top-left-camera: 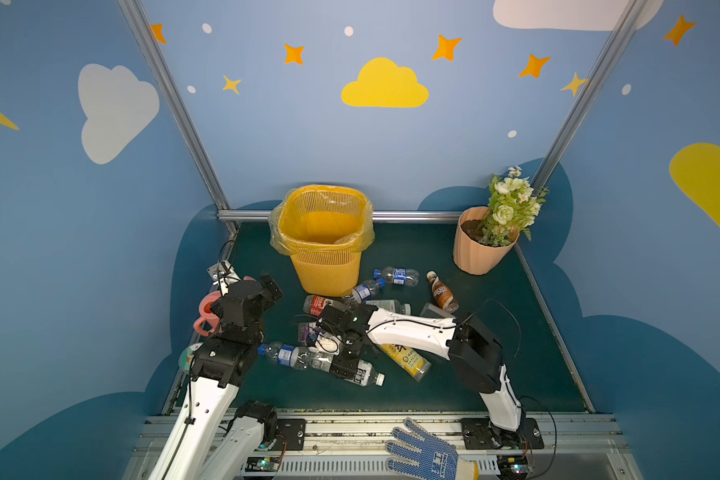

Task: Throw the plastic bottles in the bin
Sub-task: 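Grasp the clear flower-print bottle with the right gripper and lift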

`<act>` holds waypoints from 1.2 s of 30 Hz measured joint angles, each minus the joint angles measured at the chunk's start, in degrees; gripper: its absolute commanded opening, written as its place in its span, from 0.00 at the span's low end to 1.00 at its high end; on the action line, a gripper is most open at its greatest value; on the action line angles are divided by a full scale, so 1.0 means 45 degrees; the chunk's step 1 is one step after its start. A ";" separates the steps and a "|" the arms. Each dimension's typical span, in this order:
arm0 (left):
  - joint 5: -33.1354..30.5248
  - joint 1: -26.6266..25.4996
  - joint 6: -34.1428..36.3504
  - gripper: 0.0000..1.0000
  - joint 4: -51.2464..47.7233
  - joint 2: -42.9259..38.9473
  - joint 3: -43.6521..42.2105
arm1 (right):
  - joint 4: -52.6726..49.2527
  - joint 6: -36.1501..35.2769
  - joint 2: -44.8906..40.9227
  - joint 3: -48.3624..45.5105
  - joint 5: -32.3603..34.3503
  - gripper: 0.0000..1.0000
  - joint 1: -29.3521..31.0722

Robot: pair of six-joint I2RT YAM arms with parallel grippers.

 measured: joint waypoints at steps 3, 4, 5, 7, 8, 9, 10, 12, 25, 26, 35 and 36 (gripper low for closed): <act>0.0000 0.0044 0.0000 1.00 -0.0010 -0.0049 0.0000 | -0.0253 -0.0097 0.0189 0.0107 -0.0015 0.76 0.0131; 0.0000 0.0053 0.0000 1.00 -0.0010 -0.0053 0.0000 | -0.0335 -0.0121 0.0223 0.0112 -0.0019 0.76 0.0146; 0.0000 0.0058 0.0000 1.00 -0.0005 -0.0053 0.0000 | -0.0437 -0.0141 0.0267 0.0136 -0.0024 0.76 0.0155; 0.0000 0.0078 0.0000 1.00 -0.0010 -0.0044 0.0000 | -0.0627 -0.0155 0.0408 0.0277 -0.0073 0.76 0.0180; 0.0000 0.0083 0.0005 1.00 -0.0005 -0.0039 0.0000 | -0.0690 -0.0160 0.0481 0.0340 -0.0097 0.74 0.0180; 0.0000 0.0092 0.0010 1.00 -0.0005 -0.0034 0.0000 | -0.0777 -0.0189 0.0563 0.0423 -0.0117 0.72 0.0180; 0.0000 0.0107 0.0010 1.00 -0.0005 -0.0024 0.0000 | -0.0874 -0.0214 0.0665 0.0529 -0.0136 0.69 0.0180; 0.0000 0.0131 0.0039 1.00 -0.0005 -0.0015 0.0000 | -0.1001 -0.0219 0.0884 0.0743 -0.0151 0.63 0.0180; 0.0000 0.0223 0.0053 1.00 0.0005 -0.0015 0.0000 | -0.1088 -0.0141 0.0544 0.0816 -0.0398 0.57 0.0126; 0.0000 0.0228 0.0053 1.00 0.0005 -0.0015 0.0000 | -0.1030 -0.0121 0.0311 0.0753 -0.0432 0.57 0.0102; 0.0010 0.0277 0.0049 1.00 0.0063 -0.0034 -0.0253 | 0.0316 0.0107 -0.3191 -0.0374 -0.0539 0.61 -0.0505; 0.0019 0.0277 0.0049 1.00 0.0078 -0.0039 -0.0306 | 0.0578 0.0126 -0.3687 -0.0597 -0.0539 0.60 -0.0622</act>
